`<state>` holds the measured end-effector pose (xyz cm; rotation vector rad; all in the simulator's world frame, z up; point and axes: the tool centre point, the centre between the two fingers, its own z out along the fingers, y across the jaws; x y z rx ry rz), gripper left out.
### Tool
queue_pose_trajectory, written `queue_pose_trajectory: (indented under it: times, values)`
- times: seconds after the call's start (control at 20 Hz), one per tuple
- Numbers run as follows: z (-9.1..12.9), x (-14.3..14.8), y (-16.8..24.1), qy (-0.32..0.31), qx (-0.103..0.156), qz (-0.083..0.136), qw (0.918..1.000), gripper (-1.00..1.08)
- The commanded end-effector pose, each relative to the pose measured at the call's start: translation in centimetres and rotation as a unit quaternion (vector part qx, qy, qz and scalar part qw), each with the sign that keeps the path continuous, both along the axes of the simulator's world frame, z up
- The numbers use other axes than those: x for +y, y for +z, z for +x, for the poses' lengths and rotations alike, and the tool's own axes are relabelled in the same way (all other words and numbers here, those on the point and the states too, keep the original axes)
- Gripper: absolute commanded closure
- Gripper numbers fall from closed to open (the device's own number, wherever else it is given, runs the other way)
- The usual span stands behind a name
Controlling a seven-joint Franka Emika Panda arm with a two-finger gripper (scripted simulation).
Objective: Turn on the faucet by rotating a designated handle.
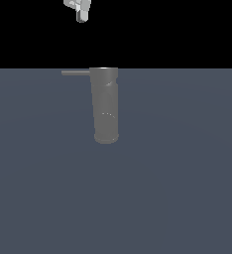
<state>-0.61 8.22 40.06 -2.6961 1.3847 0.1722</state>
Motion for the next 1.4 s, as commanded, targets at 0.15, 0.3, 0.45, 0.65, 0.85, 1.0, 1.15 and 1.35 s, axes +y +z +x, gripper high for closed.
queue_pose_trajectory:
  times: [0.15,0.3,0.45,0.65,0.85,1.0,1.15,1.35]
  values:
    - [3.3,1.6,-2.7,-0.068,0.007,-0.013,0.9976,1.08]
    - [5.0,2.6,-4.2,-0.104,0.009,-0.023,0.9943,1.08]
    - [6.6,3.6,-5.9,-0.139,0.010,-0.033,0.9897,1.08]
    - [8.5,5.0,-8.1,-0.184,0.008,-0.047,0.9818,1.08]
    - [10.0,6.2,-10.0,-0.219,0.004,-0.059,0.9739,1.08]
    - [10.8,7.0,-11.1,-0.239,0.001,-0.066,0.9687,1.08]
    - [11.3,7.6,-12.0,-0.254,-0.002,-0.071,0.9645,1.08]
    - [11.8,8.1,-12.8,-0.266,-0.004,-0.076,0.9609,1.08]
